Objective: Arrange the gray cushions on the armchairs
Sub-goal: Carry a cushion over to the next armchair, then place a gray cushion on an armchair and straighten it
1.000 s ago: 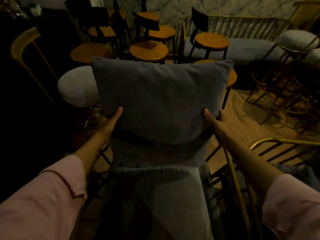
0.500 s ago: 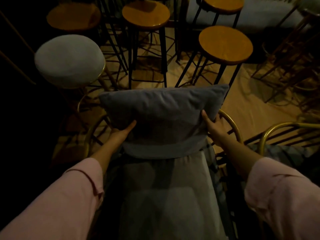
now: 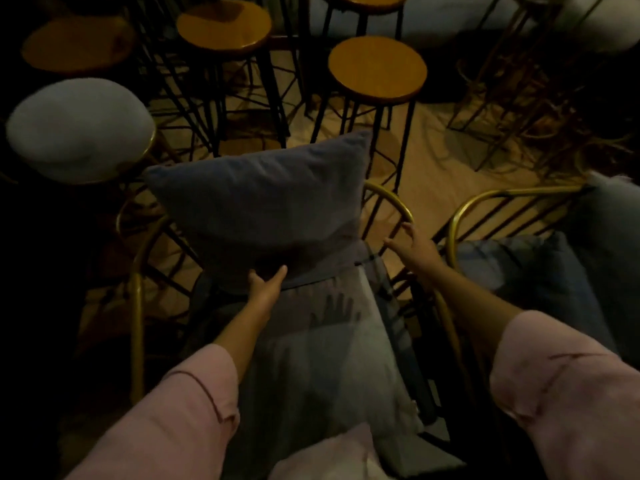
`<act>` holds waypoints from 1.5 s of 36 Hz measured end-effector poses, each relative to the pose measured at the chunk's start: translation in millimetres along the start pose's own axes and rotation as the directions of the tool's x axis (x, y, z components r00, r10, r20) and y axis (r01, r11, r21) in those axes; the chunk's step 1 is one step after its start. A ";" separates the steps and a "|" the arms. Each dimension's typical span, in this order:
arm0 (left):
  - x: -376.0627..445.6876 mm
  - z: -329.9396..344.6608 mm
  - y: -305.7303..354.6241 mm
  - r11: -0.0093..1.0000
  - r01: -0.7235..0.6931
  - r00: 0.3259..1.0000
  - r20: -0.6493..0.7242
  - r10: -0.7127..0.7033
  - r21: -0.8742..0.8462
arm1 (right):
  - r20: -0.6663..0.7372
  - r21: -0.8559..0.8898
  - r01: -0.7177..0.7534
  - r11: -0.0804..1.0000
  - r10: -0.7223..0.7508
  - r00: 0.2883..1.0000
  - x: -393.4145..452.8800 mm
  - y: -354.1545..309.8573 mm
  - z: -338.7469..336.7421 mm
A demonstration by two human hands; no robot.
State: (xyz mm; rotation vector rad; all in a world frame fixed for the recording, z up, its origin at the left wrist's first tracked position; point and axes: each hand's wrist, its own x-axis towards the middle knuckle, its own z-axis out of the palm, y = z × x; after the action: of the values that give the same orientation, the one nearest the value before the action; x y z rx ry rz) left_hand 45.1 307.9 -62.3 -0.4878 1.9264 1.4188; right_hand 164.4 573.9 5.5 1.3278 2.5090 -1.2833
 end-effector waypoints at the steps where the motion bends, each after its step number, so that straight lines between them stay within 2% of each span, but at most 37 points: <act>1: -9.6 12.3 -3.1 1.000 0.019 0.999 0.042 -0.020 0.012 | -0.039 -0.020 0.029 0.999 -0.030 0.999 -8.7 8.1 -13.6; 4: -38.9 51.5 -5.2 0.997 0.007 0.984 0.175 -0.020 0.070 | -0.181 -0.057 0.145 0.988 -0.153 0.971 -33.9 32.7 -59.2; 6: -56.9 77.9 -4.0 0.994 -0.037 0.969 0.245 0.010 0.105 | -0.269 0.012 0.194 0.981 -0.184 0.945 -50.3 51.0 -92.5; 10: -95.3 130.7 -0.2 0.975 -0.136 0.942 0.327 0.072 0.177 | -0.425 0.143 0.195 0.970 -0.118 0.897 -83.6 103.0 -161.3; 12: -116.1 158.9 -0.7 0.954 -0.197 0.926 0.363 0.105 0.227 | -0.450 0.176 0.168 0.970 -0.072 0.890 -100.3 138.9 -192.6; 16: -158.1 219.0 -10.8 0.931 -0.257 0.885 0.451 0.118 0.260 | -0.390 0.282 0.024 0.959 0.092 0.916 -134.6 213.2 -232.2; 20: -207.4 286.3 -36.5 0.933 -0.260 0.891 0.434 0.133 0.248 | -0.264 0.357 -0.110 0.928 0.213 0.941 -164.5 280.1 -240.9; 23: -242.9 333.4 -61.2 0.934 -0.264 0.893 0.426 0.142 0.242 | -0.117 0.377 -0.192 0.906 0.252 0.961 -185.5 324.2 -232.4; 26: -270.3 372.1 -85.0 0.951 -0.267 0.901 0.391 0.190 0.153 | 0.050 0.372 -0.270 0.888 0.271 0.961 -199.1 357.1 -217.8; 29: -286.0 394.9 -106.0 0.943 -0.266 0.930 0.311 0.196 0.198 | 0.117 0.437 -0.308 0.845 0.286 0.951 -205.6 378.5 -203.7; 35: -295.5 405.8 -130.6 0.888 -0.351 0.932 0.201 0.301 0.297 | 0.219 0.541 -0.375 0.753 0.305 0.927 -206.2 386.6 -199.2; 45: -280.0 398.5 -124.3 0.864 -0.409 0.902 0.275 0.333 0.293 | 0.302 0.580 -0.472 0.664 0.363 0.881 -194.0 388.1 -199.2; 54: -239.9 381.5 -115.7 0.920 -0.321 0.919 0.308 0.246 0.224 | 0.315 0.547 -0.526 0.652 0.422 0.850 -170.8 401.7 -190.9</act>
State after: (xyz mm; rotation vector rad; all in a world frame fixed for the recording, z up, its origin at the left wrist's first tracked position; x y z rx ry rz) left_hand 402.9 604.0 -34.4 0.1235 1.9744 1.2880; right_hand 616.2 706.8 -66.9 1.7347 1.4735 -2.0315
